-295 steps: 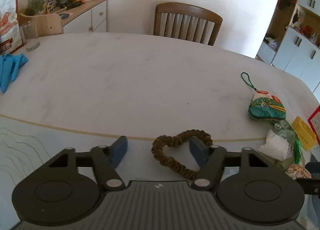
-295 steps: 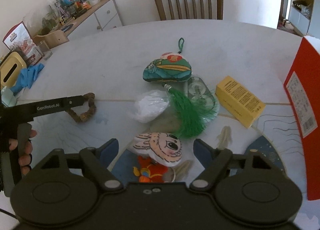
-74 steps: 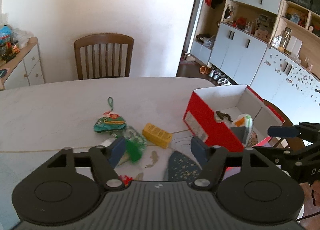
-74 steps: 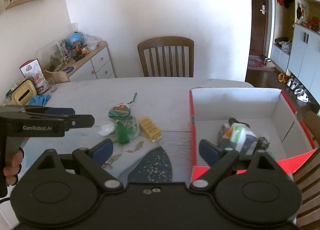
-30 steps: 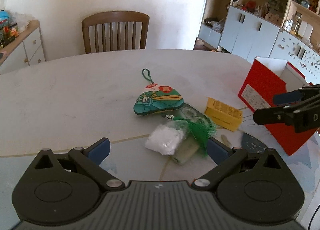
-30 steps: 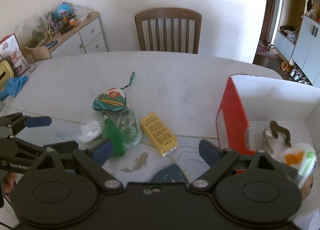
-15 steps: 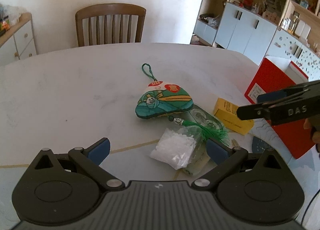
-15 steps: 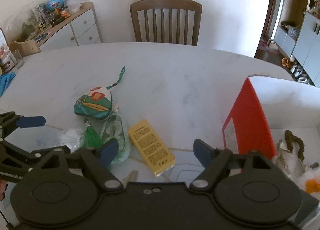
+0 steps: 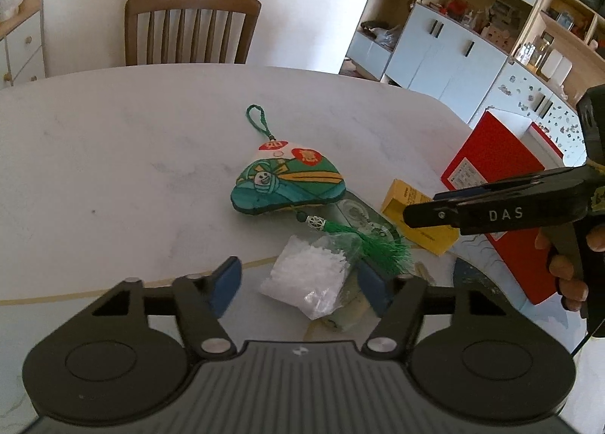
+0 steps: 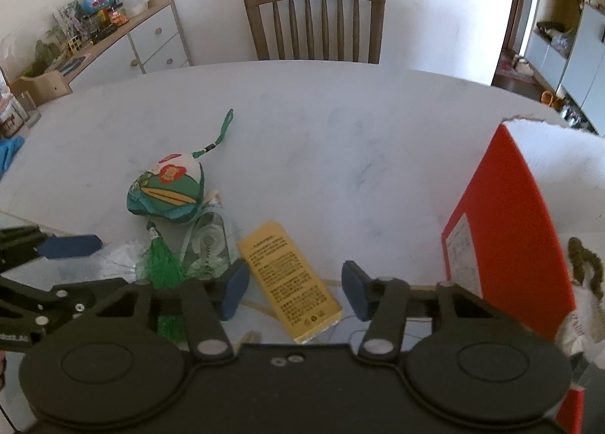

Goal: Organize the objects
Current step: 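Grasp the white granule bag with the left gripper while the right grasps the yellow box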

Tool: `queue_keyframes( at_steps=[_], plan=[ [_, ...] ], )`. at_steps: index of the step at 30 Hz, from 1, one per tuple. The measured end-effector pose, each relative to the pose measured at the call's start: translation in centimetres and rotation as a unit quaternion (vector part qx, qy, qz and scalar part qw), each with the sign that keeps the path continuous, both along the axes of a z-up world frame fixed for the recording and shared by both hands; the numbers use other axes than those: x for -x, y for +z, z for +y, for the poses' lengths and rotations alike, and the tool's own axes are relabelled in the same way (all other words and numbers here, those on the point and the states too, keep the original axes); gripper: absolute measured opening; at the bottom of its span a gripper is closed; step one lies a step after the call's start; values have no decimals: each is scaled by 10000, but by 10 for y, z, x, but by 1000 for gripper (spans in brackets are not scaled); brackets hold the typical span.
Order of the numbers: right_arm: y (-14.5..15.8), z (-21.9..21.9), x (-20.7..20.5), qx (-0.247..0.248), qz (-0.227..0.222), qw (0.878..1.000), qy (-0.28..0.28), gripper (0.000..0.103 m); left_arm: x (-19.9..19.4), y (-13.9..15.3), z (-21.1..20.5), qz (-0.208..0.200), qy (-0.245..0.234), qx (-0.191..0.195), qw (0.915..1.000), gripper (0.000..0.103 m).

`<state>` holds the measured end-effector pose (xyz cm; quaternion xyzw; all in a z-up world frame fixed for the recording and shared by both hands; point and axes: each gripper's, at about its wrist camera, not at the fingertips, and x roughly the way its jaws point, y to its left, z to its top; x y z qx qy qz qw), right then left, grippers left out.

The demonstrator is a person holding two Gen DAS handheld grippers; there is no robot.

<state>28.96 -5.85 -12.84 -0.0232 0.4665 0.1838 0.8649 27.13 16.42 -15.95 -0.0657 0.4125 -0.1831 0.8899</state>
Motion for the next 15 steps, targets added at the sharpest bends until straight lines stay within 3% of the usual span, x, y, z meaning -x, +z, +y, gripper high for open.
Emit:
queue_keyframes(
  at_steps=[3,4,5,10,15],
  plan=[
    [0,0,0,-50,10,10000,-1,45,1,0,-2,-20,-41,-9,10000,54],
    [1,0,0,-61,6,10000,-13,44,0,0,-2,-22,-57,-11,10000,44],
    [1,0,1,-68,10,10000,-24,43,0,0,-3,6,-69,-6,10000,41],
    [3,-4,3,-155,31,9997,-182,31,1,2,-2,19,-8,-60,10000,36],
    [4,-11,9,-210,33,9987,-464,31,4,5,1,23,113,-56,9999,32]
  ],
)
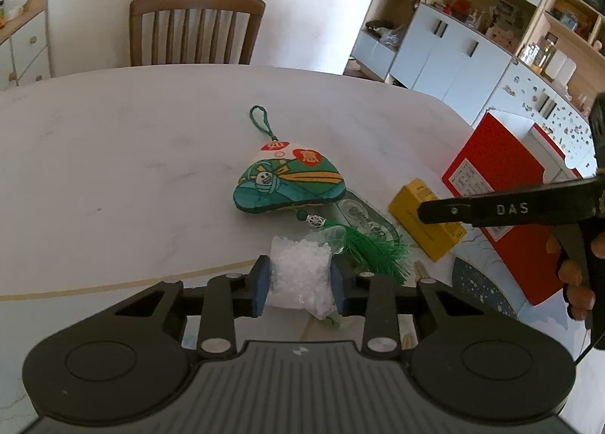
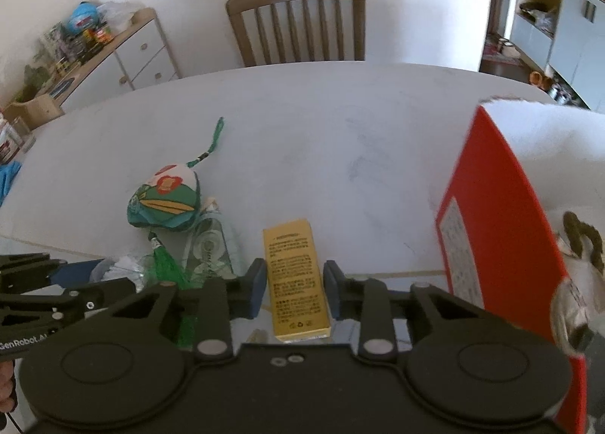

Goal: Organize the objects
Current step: 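Grasp the white granule bag with the left gripper while the right grasps the yellow box, then carry the white bag and yellow box over into the red box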

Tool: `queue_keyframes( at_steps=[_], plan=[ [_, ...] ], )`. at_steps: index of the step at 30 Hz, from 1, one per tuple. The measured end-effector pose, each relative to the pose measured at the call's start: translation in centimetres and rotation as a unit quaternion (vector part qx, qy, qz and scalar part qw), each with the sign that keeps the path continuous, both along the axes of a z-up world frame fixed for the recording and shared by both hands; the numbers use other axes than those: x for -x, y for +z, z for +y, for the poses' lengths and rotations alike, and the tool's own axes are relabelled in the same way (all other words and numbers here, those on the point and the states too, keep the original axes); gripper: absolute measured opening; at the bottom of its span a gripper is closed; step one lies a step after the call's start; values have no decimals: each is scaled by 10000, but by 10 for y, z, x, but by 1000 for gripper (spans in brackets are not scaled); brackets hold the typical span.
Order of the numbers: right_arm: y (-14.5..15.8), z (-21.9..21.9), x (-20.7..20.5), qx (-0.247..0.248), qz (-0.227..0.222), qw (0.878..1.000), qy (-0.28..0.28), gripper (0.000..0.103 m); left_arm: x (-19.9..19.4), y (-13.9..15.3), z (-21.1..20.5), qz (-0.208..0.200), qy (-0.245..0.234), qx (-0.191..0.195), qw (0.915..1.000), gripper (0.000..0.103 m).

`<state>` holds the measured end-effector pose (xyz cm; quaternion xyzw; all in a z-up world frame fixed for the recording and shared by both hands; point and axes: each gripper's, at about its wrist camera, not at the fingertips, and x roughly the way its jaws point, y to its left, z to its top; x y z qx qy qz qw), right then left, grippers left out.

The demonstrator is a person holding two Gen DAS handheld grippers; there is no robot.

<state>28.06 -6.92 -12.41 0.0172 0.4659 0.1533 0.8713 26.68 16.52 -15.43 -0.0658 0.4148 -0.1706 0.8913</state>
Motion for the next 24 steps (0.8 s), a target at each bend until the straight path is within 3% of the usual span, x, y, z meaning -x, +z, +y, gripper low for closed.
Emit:
queue_keyframes(
  at_steps=[9,19,24],
  plan=[
    [18,-22,23,-217,-116,9990,-379,30,15,17,10,-26,285,98,9995,31],
    [55,-39,56,-467,-319,9978,-339,30,41,48,2,-164,314,27,9994,31],
    [68,-47,72,-581,-376,9972,-298,30,56,71,1,-305,257,195,9990,31]
  ],
)
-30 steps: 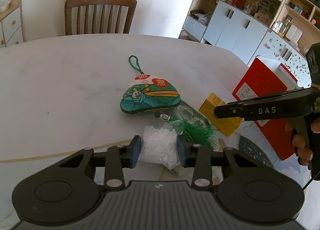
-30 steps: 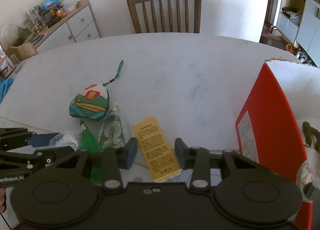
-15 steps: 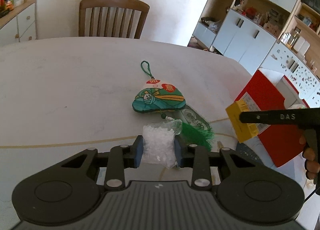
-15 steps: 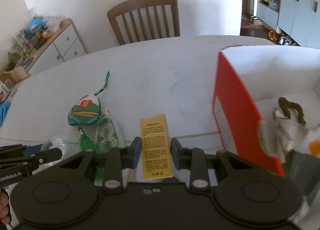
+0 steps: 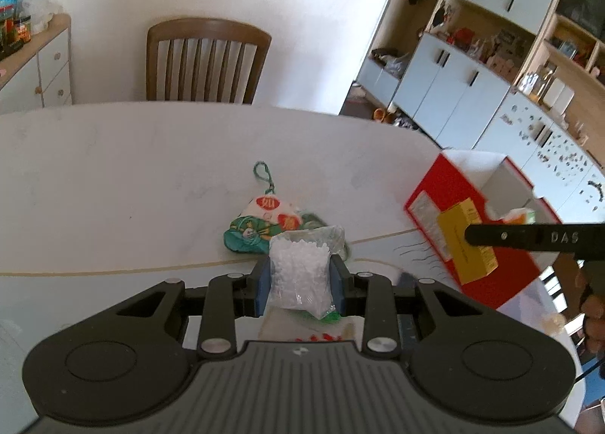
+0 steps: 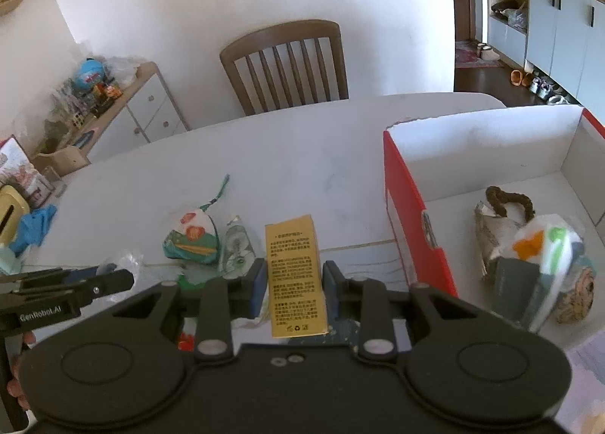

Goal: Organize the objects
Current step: 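Carry the white bag and yellow box over into the red box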

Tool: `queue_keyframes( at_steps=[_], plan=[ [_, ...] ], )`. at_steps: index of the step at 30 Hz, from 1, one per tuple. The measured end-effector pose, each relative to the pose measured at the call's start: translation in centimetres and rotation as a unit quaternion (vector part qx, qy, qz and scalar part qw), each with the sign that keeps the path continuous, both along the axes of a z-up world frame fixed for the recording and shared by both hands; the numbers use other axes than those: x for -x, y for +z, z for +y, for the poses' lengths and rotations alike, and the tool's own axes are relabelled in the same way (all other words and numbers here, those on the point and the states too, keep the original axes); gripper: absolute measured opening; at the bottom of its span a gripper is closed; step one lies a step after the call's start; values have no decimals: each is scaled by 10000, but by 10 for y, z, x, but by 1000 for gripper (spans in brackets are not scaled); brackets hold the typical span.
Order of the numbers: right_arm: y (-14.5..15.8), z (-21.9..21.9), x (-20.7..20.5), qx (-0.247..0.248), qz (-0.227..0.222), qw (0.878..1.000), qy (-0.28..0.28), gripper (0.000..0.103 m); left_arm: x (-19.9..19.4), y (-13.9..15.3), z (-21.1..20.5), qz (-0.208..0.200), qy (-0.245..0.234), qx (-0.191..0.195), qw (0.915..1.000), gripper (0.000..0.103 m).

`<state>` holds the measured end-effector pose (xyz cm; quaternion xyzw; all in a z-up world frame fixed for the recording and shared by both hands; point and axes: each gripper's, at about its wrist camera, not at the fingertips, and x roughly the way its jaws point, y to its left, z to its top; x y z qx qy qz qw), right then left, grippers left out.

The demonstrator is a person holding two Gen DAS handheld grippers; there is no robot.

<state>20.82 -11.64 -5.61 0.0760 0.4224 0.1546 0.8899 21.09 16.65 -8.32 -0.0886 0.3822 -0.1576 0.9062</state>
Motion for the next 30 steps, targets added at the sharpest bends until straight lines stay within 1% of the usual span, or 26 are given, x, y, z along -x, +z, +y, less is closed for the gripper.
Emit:
queue_keyframes(
  at_steps=[4,8,14,23,30],
  plan=[
    [7,-8,13,-83,-25,10000,17,30,14,14,-3,-21,-40,105,9999,31],
    [15,-16,25,-127,-98,9999,30,30,30,28,-9,-114,-106,108,9998,31],
    [34,-34,47,-169,-225,9996,58,30,47,47,-33,-168,-263,-25,9995,31],
    [53,-69,64,-173,-404,9990,-4,30,58,76,-92,-392,-603,-151,9973,31],
    [60,-106,65,-196,-486,9986,-119,30,59,82,-147,-474,-767,-308,9954,31]
  ],
)
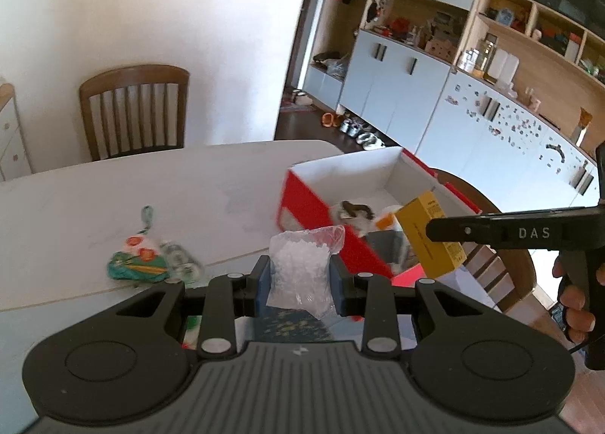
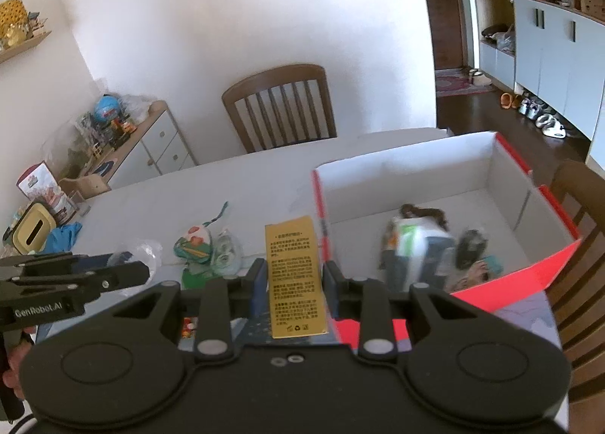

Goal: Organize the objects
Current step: 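Carry the white bag and yellow box over into the red box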

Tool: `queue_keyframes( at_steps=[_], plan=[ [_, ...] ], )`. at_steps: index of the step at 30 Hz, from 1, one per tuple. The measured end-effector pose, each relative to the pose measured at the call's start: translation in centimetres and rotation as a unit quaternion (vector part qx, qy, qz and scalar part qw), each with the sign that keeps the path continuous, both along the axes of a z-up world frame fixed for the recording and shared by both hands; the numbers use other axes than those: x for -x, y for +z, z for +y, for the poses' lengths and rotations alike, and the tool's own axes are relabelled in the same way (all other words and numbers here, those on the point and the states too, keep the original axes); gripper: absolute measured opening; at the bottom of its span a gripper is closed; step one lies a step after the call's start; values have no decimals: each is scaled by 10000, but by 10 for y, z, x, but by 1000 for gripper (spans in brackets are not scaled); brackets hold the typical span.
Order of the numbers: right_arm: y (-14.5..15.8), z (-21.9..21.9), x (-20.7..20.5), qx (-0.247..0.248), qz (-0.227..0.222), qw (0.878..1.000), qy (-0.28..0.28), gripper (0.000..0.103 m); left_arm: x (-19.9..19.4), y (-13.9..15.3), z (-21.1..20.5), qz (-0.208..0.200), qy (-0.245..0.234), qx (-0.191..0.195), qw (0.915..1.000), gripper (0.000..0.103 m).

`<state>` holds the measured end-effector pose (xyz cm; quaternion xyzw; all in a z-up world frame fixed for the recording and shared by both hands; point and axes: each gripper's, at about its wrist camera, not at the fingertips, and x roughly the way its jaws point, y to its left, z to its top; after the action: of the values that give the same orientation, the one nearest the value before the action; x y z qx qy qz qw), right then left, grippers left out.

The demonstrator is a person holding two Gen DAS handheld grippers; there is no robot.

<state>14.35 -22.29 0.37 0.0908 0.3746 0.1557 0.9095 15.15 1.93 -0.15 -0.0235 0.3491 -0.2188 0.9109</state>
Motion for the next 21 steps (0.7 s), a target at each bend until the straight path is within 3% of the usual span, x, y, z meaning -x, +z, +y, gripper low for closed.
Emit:
queue_keyframes(
  at_steps=[21],
  plan=[
    [-8,-121,-22,26,5,9995,-317,30,-39,-9,-142,40,-239,-364,9990,31]
  ],
)
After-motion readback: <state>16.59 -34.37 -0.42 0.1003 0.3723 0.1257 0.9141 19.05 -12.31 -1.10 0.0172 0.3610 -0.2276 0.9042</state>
